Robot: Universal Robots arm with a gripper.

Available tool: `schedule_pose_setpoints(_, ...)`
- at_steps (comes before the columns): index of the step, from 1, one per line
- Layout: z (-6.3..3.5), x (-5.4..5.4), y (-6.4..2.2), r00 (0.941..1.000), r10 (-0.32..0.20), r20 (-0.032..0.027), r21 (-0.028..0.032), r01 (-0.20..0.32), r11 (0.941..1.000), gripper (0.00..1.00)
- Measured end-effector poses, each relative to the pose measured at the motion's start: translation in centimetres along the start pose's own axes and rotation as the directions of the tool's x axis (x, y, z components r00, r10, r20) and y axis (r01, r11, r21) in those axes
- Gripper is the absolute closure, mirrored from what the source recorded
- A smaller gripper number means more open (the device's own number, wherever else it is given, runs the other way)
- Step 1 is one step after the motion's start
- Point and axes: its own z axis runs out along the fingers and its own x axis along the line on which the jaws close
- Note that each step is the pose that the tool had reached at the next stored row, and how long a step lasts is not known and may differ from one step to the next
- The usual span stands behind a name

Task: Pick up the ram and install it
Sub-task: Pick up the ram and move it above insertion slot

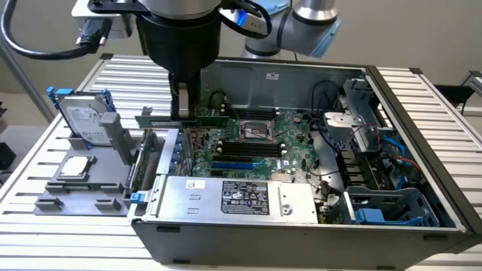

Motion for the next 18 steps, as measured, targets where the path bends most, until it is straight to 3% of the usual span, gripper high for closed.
schedule_pose_setpoints(9, -0.2, 0.0, -3.67, 1.0, 0.001, 0.0006, -0.0053, -0.001, 1.0, 0.86)
schedule_pose_setpoints(18, 0.2, -1.8, -5.2, 1.0, 0.001, 0.0006, -0.0054, -0.001, 1.0, 0.86)
